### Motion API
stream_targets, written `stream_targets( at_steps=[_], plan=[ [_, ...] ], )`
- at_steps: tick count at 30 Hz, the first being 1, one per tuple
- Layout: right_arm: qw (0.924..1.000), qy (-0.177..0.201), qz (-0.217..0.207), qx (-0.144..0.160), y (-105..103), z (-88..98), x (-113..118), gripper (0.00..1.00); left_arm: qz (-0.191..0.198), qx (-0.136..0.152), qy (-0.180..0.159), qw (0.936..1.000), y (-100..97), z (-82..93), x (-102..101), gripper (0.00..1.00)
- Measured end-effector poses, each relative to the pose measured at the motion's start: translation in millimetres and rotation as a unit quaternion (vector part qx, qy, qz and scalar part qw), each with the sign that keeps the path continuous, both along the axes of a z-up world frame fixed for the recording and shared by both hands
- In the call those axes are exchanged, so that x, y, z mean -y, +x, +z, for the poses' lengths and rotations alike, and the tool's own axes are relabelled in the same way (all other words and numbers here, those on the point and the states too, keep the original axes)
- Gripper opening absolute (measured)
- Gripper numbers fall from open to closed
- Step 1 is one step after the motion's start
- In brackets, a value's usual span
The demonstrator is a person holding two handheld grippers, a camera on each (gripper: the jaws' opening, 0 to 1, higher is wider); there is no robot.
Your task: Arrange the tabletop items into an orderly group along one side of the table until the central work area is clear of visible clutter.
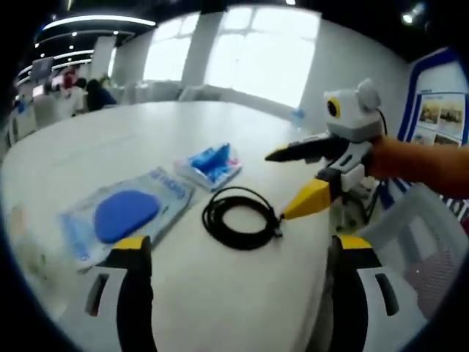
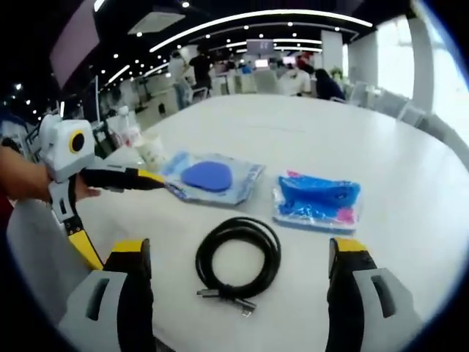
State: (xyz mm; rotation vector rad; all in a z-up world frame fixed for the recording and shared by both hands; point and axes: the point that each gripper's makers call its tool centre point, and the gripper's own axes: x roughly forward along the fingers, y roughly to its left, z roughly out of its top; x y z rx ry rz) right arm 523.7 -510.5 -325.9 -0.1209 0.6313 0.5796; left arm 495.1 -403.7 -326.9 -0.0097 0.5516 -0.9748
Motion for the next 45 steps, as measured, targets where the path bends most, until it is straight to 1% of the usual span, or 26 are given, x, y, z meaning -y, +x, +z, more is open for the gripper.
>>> stream_targets(
  at_steps=[3,9,13,15,18,23,28,31,34,40,42,45],
  plan=[
    [1.0,0.005,-0.004,0.004,-3,3.5,0,0.99,0.007,0.001,-0.004,1.0,-2.8,3.3,-9,0.99],
    [0.9997,0.007,-0.008,0.021,-7,13.0,-1,0.99,0.029,0.016,-0.017,0.9993,-11.0,26.9,-43,0.99],
    [0.9995,0.013,-0.012,0.026,-8,14.9,-2,0.99,0.048,0.032,-0.026,0.998,-11.9,43.3,-67,0.99],
    [0.9995,0.014,-0.013,0.026,-9,14.9,-3,0.99,0.057,0.037,-0.028,0.9973,-13.1,48.0,-77,0.99],
    [0.9994,0.017,-0.012,0.026,-11,15.0,-6,0.99,0.066,0.038,-0.029,0.9967,-14.9,50.7,-86,0.99],
    [0.9994,0.02,-0.009,0.028,-17,16.3,-12,0.99,0.08,0.046,-0.021,0.9955,-22.9,53.6,-110,0.99],
    [0.9994,0.013,-0.007,0.031,-19,18.0,-11,0.99,0.102,0.044,-0.03,0.9934,-27.6,56.9,-134,0.99],
    [0.9991,0.02,-0.014,0.034,-21,22.8,-7,0.99,0.123,0.04,-0.043,0.9906,-30.7,58.2,-153,0.99],
    [0.9989,0.02,-0.016,0.038,-22,26.2,-7,0.99,0.144,0.044,-0.044,0.9876,-34.6,59.7,-169,0.99],
    [0.9983,0.028,-0.021,0.047,-26,35.4,-7,0.99,0.179,0.055,-0.045,0.9813,-46.6,65.4,-190,0.98],
    [0.9979,0.032,-0.024,0.051,-28,39.3,-7,0.99,0.19,0.06,-0.043,0.979,-49.6,66.3,-196,0.97],
    [0.9972,0.039,-0.03,0.056,-32,45.1,-5,0.99,0.21,0.065,-0.029,0.9751,-53.8,64.8,-208,0.97]
  ],
)
